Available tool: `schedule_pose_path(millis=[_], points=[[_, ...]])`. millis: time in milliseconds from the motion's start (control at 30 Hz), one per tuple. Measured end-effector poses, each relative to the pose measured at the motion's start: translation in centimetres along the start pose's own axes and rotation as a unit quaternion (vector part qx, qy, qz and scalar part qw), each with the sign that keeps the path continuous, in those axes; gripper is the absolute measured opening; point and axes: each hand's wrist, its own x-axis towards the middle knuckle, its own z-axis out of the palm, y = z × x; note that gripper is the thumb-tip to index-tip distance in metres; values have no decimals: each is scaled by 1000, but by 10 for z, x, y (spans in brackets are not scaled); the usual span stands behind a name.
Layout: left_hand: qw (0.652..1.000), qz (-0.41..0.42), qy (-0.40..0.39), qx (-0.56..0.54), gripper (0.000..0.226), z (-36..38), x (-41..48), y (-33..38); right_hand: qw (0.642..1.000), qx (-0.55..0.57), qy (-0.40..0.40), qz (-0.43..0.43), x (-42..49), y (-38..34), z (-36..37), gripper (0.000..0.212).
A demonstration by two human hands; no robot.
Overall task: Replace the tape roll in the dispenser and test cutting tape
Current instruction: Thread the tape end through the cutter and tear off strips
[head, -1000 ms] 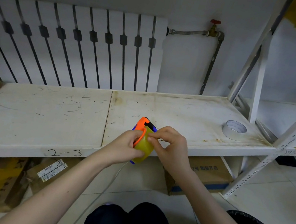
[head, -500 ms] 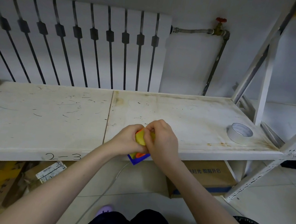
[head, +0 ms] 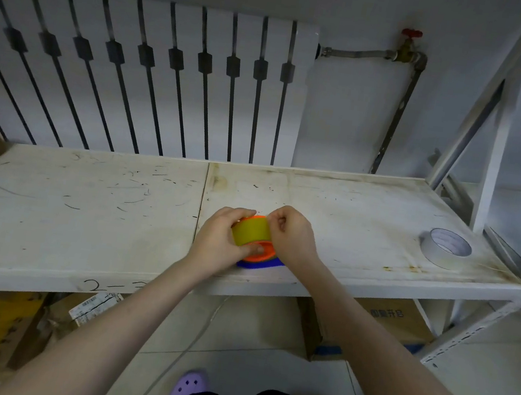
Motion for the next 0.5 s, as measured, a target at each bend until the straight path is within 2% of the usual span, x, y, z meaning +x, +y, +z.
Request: schedule_pose_path(millis=[200, 300, 500], points=[[997, -36, 31, -55, 42, 4, 8, -1, 999, -24, -48, 9, 10, -10, -4, 17], [994, -62, 26, -91, 40, 5, 11, -4, 993, -97, -67, -12, 12, -17, -5, 15], [991, -81, -21, -103, 34, -3, 14, 2, 991, -91, -54, -75, 3, -36, -1, 15]])
